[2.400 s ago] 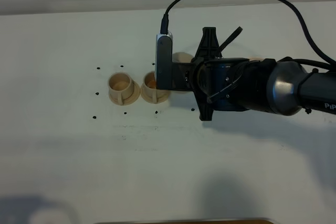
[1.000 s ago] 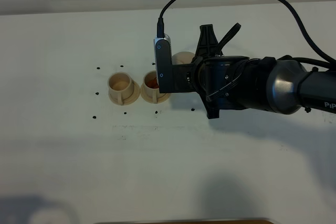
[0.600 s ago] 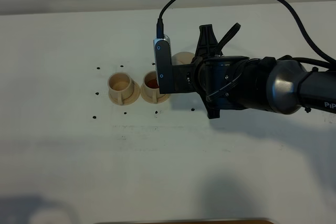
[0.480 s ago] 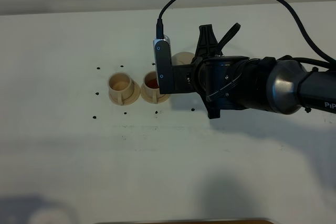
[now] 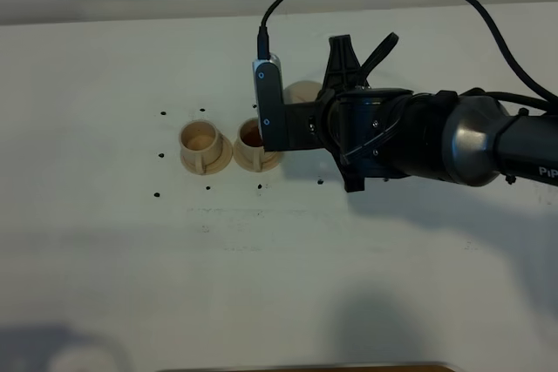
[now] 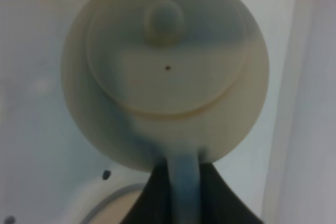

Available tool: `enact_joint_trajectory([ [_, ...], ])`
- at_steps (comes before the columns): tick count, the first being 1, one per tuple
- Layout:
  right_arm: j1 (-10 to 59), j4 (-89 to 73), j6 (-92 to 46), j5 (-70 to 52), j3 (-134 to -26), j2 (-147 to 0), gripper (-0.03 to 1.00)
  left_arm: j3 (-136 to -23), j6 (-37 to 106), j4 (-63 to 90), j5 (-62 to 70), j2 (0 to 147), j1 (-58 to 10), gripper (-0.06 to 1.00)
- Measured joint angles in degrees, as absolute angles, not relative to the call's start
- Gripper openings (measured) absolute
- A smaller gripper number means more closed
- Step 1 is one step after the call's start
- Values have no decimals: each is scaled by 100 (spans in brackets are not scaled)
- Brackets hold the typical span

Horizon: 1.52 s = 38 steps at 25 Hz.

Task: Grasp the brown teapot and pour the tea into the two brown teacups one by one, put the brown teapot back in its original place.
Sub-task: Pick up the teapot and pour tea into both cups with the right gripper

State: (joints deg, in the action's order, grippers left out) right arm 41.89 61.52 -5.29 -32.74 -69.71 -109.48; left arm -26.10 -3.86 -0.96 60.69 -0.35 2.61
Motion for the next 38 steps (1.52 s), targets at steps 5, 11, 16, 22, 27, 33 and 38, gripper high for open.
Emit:
enact_joint_trajectory([
  [5, 4189, 6160, -541, -3286, -6978, -10948, 8, -2610, -392, -96, 6069, -35, 261, 50],
  [11, 4189, 6160, -605, -3293, -6978, -10948, 8, -2610, -392, -96, 6069, -35, 261, 50],
  [16, 4189, 6160, -686, -3299, -6978, -10948, 8, -2610, -392, -96, 6069, -35, 261, 50],
  [22, 4189, 6160, -721, -3304, -6978, -10948, 8, -2610, -392, -96, 6069, -35, 261, 50],
  [27, 4189, 6160, -725, -3304, -6978, -10948, 8, -2610, -392, -96, 6069, -35, 261, 50],
  [33, 4189, 6164, -725, -3304, -6978, -10948, 8, -2610, -392, -96, 6069, -35, 261, 50],
  [38, 4189, 6164, -734, -3304, -6983, -10948, 8, -2610, -392, -96, 6069, -35, 261, 50],
])
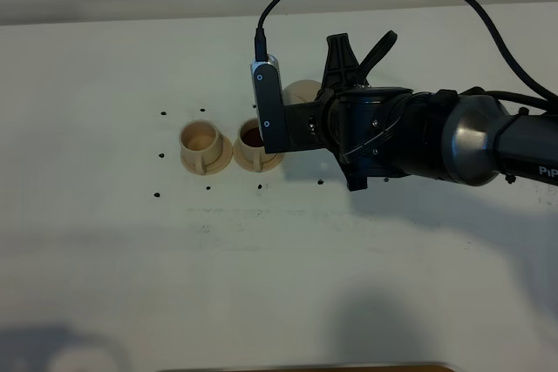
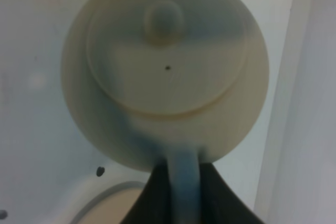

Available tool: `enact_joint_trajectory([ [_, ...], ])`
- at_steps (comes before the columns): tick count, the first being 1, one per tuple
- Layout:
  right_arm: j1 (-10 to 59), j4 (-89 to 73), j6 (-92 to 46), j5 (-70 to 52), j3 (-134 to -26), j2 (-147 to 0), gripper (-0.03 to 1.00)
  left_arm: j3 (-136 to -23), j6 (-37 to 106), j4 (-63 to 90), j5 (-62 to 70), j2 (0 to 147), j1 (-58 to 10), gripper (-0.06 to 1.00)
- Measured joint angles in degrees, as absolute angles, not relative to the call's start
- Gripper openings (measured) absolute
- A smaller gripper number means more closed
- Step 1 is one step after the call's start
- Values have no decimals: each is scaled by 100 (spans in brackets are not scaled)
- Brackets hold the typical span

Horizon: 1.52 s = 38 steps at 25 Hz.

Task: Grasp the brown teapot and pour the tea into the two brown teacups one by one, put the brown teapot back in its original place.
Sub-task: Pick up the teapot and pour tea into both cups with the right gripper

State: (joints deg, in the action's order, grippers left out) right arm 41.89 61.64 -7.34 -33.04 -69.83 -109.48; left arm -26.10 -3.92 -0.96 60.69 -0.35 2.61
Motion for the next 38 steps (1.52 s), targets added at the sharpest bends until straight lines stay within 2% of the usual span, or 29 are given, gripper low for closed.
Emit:
enact_joint_trajectory([
  [38, 4189, 6164, -1181, -3309, -6989, -10948, 8, -2610, -392, -96, 6069, -35, 261, 50],
])
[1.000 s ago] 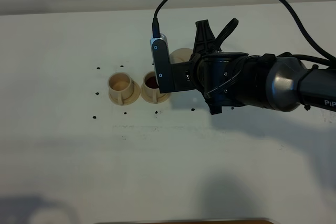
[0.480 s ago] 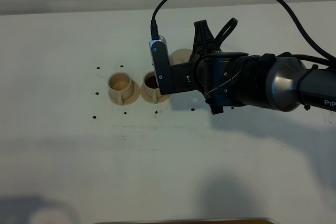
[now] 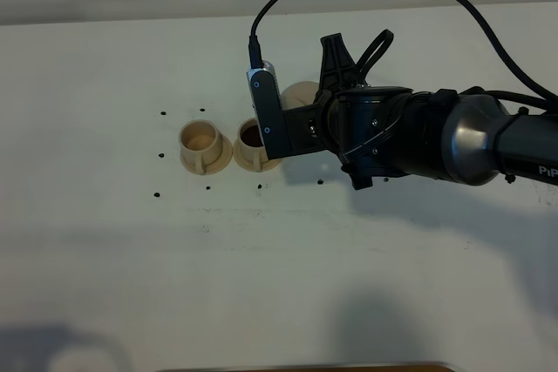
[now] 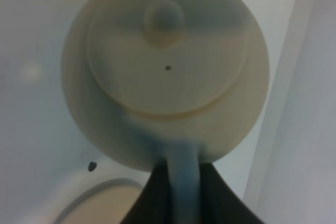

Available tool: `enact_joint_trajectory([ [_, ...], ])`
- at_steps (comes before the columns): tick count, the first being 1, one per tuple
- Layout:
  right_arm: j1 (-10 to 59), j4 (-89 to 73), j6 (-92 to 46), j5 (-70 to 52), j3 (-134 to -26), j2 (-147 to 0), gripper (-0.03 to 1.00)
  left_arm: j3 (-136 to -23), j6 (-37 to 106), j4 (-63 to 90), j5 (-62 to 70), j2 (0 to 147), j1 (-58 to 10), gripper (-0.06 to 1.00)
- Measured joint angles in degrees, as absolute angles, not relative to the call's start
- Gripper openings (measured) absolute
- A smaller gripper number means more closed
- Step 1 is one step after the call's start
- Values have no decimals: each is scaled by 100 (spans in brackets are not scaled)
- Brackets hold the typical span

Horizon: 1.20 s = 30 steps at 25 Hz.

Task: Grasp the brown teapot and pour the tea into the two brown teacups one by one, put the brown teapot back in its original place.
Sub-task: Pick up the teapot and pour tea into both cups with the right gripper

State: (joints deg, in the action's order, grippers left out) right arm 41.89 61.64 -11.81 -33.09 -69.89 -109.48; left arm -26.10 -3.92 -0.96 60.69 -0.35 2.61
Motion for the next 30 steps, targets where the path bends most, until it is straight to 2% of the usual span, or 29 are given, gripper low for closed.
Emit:
enact_joint_trajectory([
  [7, 4189, 6164, -1188, -3309, -6989, -10948, 8, -2610, -388, -96, 6069, -35, 261, 50],
  [15, 4189, 6164, -498, -3262, -6989, -10948, 8, -2610, -388, -96, 6069, -35, 261, 50],
  [30, 4262, 5925, 0, -3259, -7045, -10919, 8, -2610, -388, -96, 6069, -35, 261, 50],
])
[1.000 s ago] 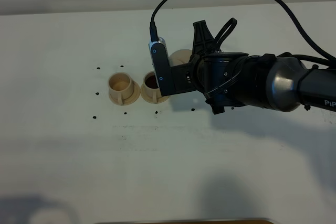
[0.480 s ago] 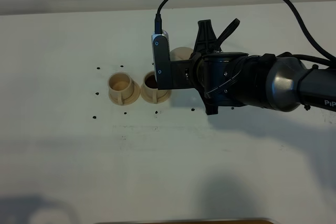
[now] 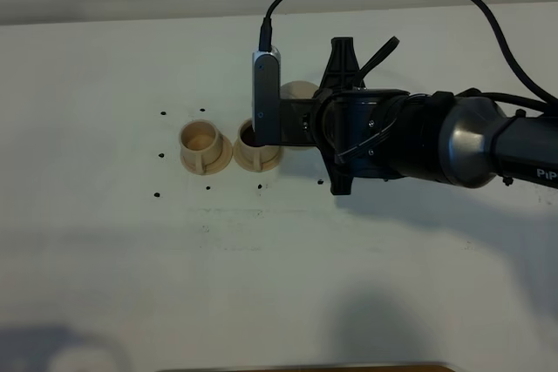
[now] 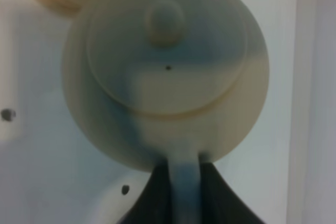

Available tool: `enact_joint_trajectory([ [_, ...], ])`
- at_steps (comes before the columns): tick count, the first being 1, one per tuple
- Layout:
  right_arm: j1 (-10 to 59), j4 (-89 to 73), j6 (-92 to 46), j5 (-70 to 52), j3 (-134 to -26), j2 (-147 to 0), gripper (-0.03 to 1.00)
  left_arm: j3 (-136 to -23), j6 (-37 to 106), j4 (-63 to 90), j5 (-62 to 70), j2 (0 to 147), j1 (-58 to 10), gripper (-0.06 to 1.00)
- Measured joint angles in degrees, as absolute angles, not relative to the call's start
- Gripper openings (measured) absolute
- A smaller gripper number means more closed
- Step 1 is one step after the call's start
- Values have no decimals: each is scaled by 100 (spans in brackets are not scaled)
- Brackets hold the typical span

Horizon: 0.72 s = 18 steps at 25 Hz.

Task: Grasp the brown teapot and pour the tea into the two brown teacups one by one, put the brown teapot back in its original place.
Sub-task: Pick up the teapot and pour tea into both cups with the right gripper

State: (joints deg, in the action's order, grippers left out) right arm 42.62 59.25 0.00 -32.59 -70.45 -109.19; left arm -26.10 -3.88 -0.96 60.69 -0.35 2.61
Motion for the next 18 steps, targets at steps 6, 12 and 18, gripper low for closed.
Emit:
enact_joint_trajectory([
  [6, 4414, 6046, 0, -3410, -7397, -10801, 8, -2610, -388, -96, 6069, -35, 261, 50],
  [12, 4662, 6099, 0, -3427, -7531, -10801, 8, -2610, -388, -96, 6069, -35, 261, 50],
  [18, 4752, 5247, 430, -3762, -7733, -10796, 8, -2610, -388, -100, 6069, -35, 261, 50],
])
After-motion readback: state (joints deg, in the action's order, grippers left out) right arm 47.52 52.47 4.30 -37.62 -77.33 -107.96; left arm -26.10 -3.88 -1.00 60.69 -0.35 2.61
